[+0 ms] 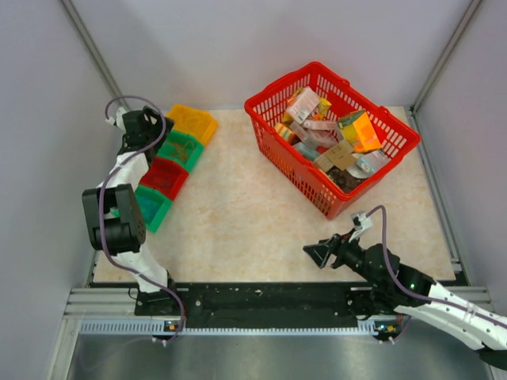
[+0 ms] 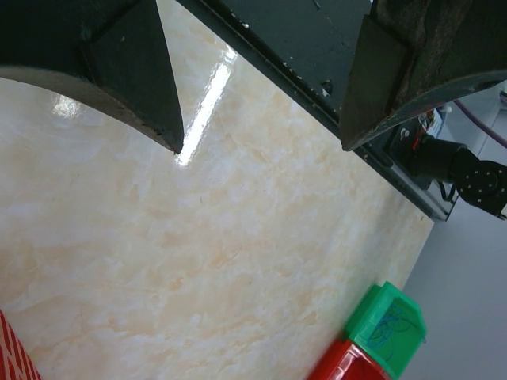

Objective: Untangle the cables

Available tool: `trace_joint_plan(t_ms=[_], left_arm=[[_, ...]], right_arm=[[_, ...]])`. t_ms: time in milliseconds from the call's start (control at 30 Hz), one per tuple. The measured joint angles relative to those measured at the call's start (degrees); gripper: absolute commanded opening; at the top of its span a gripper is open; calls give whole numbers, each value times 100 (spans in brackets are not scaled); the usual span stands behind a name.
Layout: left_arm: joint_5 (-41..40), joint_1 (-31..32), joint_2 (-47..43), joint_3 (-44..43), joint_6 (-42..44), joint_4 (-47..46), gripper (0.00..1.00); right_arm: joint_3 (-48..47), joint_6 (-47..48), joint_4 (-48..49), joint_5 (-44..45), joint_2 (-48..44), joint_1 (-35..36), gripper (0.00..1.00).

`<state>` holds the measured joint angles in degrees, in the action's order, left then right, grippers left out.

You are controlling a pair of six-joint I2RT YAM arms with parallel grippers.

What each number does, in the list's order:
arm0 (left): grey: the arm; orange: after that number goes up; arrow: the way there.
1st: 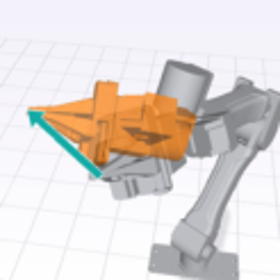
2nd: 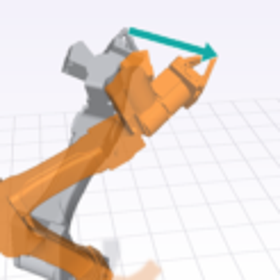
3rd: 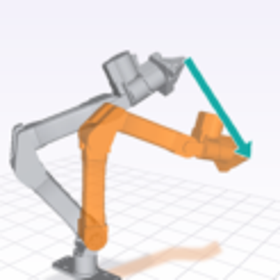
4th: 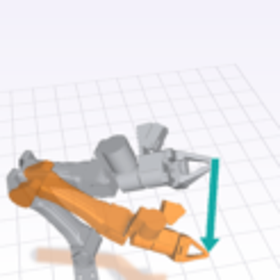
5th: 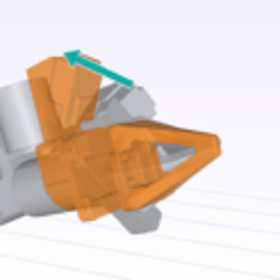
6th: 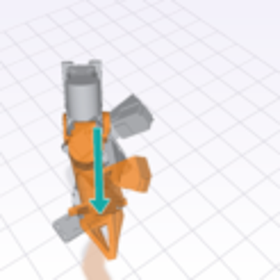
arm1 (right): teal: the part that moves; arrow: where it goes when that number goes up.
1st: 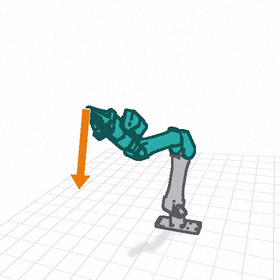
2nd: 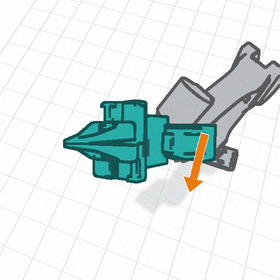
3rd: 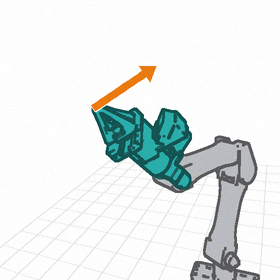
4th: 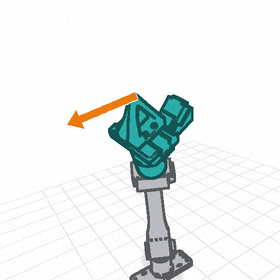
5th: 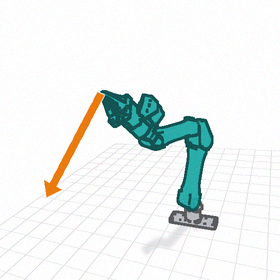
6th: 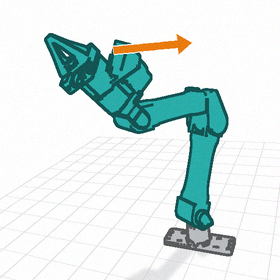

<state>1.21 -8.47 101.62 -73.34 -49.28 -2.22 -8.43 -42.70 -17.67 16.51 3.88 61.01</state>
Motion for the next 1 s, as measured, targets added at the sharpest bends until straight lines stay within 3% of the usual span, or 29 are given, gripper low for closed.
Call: trace_joint_plan(t_ms=[167, 300, 400, 533, 767, 1000], left_arm=[[111, -11, -769, 348, -391, -52, 97], [682, 15, -1412, 708, -946, -422, 96], [1421, 138, -1690, 925, -1436, -787, 95], [2253, 793, -1716, 916, -1716, -1285, 97], [3027, 2817, -1759, -623, -579, -872, 99], [3150, 4054, -2789, -1615, 809, -634, 99]], right_arm=[[0, 4, 0, 0, 0, 0, 79], [-74, 61, -105, 28, 0, 0, 81], [-262, 173, -238, 142, 4, 0, 87], [-697, 459, -354, 450, 103, 0, 98], [-1987, 1252, -470, 1263, 776, 0, 99], [-2953, 2000, -481, 1980, 1156, 0, 99]])
